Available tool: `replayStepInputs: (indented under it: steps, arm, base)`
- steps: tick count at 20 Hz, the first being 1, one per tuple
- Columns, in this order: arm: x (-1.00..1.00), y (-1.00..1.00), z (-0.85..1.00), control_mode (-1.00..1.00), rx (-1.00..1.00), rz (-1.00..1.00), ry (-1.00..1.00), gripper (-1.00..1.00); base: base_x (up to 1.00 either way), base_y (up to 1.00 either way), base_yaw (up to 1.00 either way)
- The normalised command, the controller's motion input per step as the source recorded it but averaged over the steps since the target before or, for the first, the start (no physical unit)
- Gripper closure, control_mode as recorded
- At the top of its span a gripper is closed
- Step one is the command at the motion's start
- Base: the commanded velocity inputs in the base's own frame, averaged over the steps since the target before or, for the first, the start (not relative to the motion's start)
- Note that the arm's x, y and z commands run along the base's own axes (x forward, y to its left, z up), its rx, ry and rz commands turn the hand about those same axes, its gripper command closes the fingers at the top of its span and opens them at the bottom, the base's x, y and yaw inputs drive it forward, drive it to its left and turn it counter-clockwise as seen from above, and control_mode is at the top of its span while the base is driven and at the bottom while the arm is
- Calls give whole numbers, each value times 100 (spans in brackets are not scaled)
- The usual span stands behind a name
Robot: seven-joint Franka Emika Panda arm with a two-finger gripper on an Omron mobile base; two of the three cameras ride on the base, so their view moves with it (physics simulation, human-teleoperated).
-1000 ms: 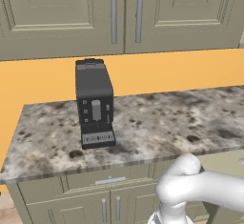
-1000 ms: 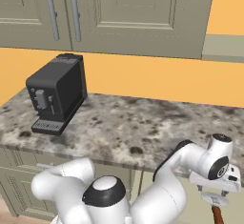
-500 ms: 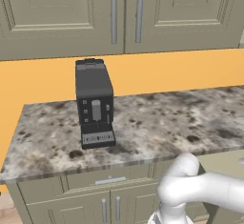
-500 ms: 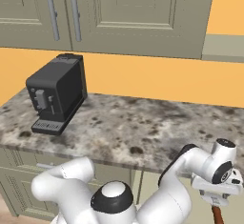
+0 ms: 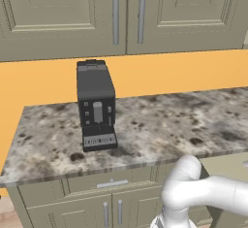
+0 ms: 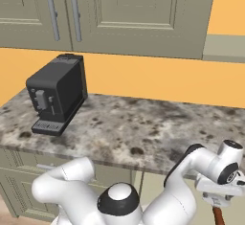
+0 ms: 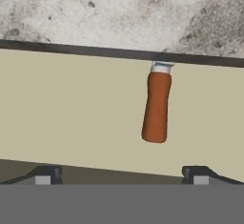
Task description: Take the pizza cutter from the drawer on the right and place it on the dining counter for cutting.
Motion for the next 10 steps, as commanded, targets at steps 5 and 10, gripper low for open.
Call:
replayStepInputs:
  steps: [5,10]
  arm:
    - [0,-3,-11,-100,0,0,1,-100]
    - [0,0,-30,-100,0,0,-6,-100]
  base:
    - [0,0,0]
    - [0,0,0]
